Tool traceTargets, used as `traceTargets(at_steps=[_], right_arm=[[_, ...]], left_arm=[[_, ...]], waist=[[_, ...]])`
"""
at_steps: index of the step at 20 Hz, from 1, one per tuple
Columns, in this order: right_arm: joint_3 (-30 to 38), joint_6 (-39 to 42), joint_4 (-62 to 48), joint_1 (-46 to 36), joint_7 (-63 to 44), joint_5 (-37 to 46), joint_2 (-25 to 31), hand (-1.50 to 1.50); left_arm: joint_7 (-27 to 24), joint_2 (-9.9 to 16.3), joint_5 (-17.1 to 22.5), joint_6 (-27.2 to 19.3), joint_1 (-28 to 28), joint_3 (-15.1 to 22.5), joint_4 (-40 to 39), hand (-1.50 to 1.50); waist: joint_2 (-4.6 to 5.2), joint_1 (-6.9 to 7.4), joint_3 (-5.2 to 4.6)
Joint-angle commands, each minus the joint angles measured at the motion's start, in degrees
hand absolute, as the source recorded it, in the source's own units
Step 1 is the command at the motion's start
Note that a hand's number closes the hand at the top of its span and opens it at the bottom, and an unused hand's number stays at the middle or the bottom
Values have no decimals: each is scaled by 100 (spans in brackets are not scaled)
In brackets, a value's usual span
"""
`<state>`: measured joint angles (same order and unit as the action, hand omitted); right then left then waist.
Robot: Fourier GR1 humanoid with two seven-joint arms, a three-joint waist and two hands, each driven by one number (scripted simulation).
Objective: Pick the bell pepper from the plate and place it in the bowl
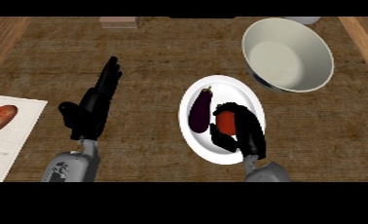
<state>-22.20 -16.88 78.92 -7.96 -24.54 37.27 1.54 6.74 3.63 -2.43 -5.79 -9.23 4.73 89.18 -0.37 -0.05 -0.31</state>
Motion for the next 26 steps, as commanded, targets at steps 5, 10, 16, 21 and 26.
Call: traceTargets(at_steps=[5, 10, 16, 21, 26], right_arm=[[-777, 1746, 601, 283, 1570, -1036, 583, 150], [-1313, 3397, 1437, 482, 3135, -1814, 1729, 150], [-305, 4365, 2803, 1082, 4824, -3299, 3066, 150], [968, 4387, 3901, 1842, 5800, -3889, 3865, 150], [2465, 4525, 4901, 2129, 5078, -5141, 4242, 150]], left_arm=[[-199, 98, 65, 146, 246, -97, -46, 0], [-247, 72, -10, 95, 287, -51, -42, 0], [-27, 86, 87, 35, 230, -198, 72, 0], [-284, 246, 162, 192, 323, -339, 5, 0], [7, 234, 92, 102, 83, -340, 77, 0]], waist=[[16, 32, 36], [-7, -17, 39], [-3, -171, 40], [-9, -234, 34], [3, -175, 26]])
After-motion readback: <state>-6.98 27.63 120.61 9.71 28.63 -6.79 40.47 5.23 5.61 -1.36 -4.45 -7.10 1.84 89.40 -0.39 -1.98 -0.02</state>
